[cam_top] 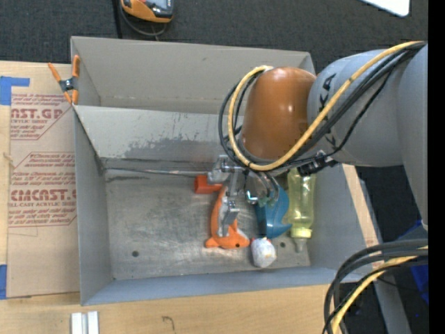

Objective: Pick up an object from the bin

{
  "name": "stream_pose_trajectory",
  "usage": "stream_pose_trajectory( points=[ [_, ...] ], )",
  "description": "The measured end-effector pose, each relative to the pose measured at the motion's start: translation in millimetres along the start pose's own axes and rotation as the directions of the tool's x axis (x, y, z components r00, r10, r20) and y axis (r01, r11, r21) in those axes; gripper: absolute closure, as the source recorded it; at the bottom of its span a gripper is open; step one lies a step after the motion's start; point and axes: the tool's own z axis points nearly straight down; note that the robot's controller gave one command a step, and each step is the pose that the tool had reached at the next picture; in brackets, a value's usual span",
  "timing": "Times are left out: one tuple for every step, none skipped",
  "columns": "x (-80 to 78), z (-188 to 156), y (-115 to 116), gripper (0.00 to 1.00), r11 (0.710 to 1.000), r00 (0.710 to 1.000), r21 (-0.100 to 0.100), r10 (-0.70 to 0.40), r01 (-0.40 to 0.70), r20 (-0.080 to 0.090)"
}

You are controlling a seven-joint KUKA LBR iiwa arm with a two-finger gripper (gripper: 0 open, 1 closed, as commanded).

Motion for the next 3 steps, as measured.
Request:
stream_pose_trajectory(
  points=[
    [-1.9, -4.3, -0.2, 0.0, 1.0, 1.0, -0.001, 0.0, 0.0, 0.008],
    [19.3, 85.3, -38.6, 1.0, 0.998, 0.997, -0.004, -0.067, 0.067, 0.022],
    [19.3, 85.3, -38.6, 1.0, 0.998, 0.997, -0.004, -0.067, 0.067, 0.022]
  ],
)
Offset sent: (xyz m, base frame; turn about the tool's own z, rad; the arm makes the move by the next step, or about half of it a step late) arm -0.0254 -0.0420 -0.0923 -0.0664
